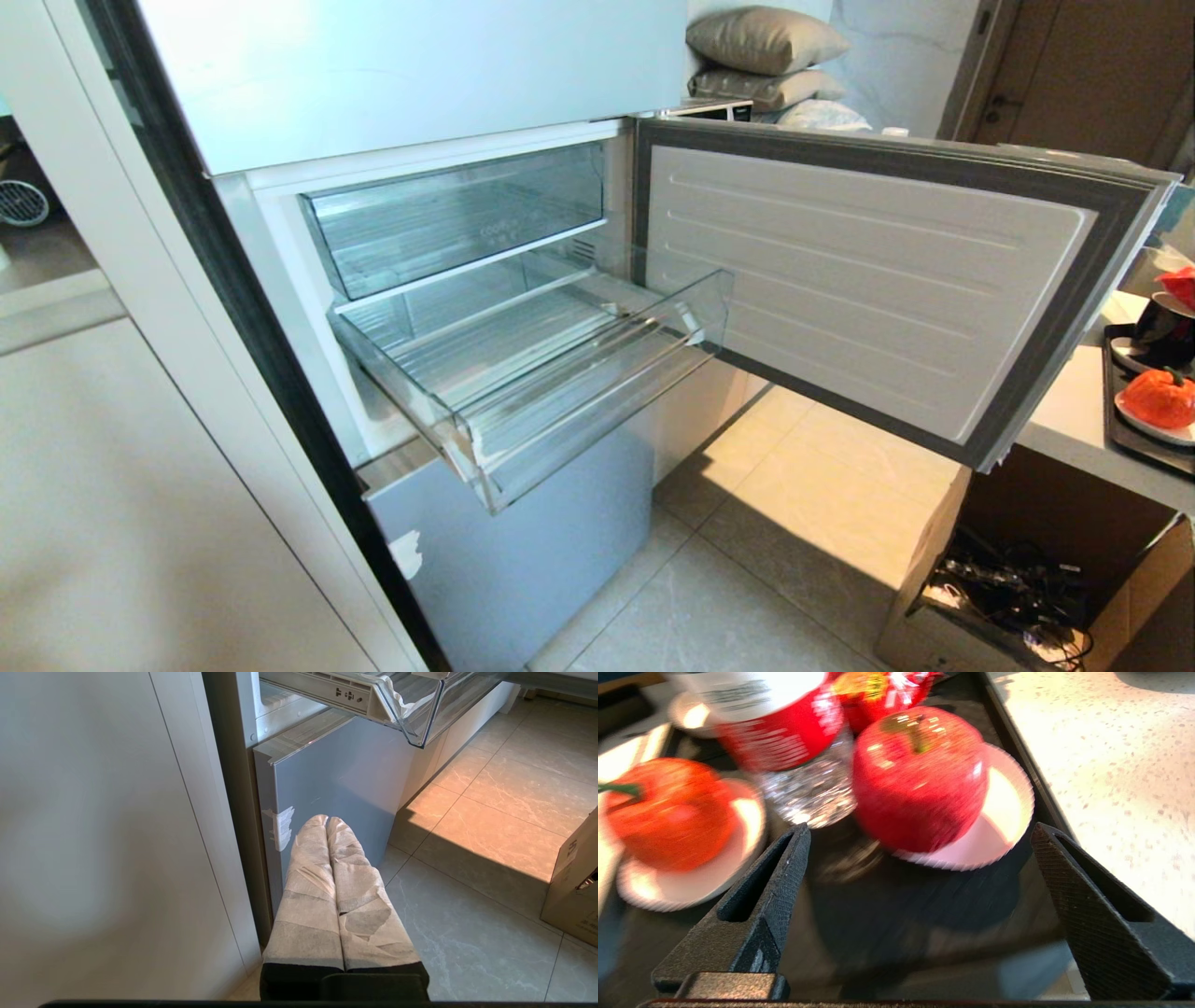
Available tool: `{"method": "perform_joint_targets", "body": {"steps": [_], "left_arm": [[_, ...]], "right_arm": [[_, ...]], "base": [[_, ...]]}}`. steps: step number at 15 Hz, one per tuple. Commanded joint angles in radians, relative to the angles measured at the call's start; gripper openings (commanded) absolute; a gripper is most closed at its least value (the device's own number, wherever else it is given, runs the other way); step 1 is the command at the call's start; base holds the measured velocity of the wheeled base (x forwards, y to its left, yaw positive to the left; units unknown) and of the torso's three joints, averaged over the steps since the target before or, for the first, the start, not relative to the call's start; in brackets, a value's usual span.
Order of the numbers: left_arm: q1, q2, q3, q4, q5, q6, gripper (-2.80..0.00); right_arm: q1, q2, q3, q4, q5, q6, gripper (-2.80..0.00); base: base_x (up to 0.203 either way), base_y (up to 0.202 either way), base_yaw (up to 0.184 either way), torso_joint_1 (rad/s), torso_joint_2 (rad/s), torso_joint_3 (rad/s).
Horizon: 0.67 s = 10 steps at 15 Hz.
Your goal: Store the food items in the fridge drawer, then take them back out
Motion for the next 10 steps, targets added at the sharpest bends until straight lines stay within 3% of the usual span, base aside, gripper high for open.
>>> {"method": "perform_joint_targets", "body": {"steps": [1,10], "left_arm": [[0.000,0.000,0.000,0.001,0.001,0.000,-2.80],[0.000,0.000,0.000,0.001,0.001,0.000,-2.80]], "right_arm": [[-0.008,0.073,-0.054,-0.005,0.001,0.002,0.00],[-0.009,0.158,-0.160,-0.005,0.002,0.004,0.00]], "base": [[0.000,0.000,0.000,0.000,0.00,0.000],[0.000,0.000,0.000,0.000,0.00,0.000]]}}
